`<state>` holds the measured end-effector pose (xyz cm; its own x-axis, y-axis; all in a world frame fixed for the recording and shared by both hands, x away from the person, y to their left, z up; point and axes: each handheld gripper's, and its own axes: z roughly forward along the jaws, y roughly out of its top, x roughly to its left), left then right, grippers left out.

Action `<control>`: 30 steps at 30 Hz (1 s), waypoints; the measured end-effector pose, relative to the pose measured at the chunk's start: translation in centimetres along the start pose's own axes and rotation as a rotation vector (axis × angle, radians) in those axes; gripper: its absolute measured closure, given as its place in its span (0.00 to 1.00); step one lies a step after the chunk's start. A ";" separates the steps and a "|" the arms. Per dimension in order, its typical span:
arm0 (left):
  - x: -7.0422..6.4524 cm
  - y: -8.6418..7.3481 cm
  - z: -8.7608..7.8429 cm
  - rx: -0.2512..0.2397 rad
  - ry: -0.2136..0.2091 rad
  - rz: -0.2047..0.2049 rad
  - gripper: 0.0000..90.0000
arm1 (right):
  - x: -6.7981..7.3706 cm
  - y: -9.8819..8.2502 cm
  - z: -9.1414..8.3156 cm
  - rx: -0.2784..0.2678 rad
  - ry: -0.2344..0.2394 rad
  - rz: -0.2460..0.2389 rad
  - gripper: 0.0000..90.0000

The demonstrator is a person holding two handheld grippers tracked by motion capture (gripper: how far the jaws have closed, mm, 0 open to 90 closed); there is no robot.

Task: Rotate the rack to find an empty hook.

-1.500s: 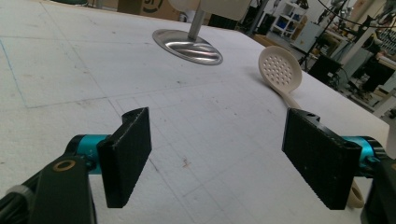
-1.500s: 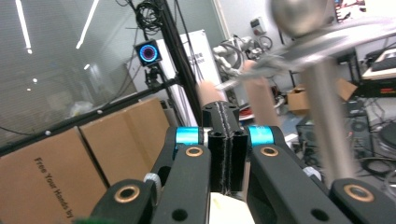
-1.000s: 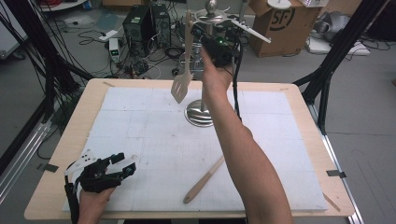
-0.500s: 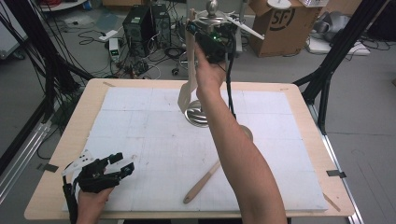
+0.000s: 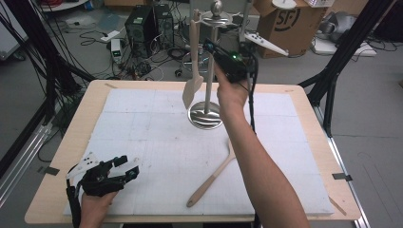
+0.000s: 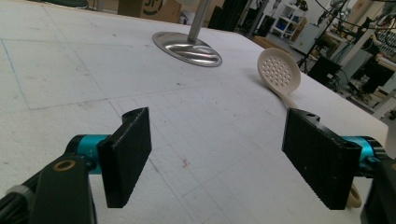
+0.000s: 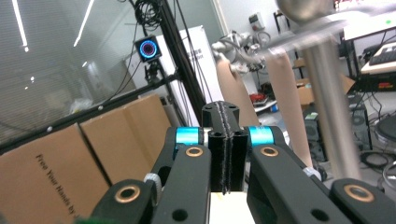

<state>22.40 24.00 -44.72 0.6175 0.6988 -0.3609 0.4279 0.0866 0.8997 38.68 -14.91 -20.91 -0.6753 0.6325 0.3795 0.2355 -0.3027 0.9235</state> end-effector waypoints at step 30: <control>-0.2 0.2 1.2 0.012 -0.019 0.013 0.27 | -6.2 -8.1 -7.6 0.202 -0.047 0.033 0.58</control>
<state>23.11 23.02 -44.73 0.6356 0.6859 -0.3544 0.4277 0.0694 0.9013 35.64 -21.80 -31.11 -0.6325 0.6586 0.4077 0.3958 -0.1777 0.9010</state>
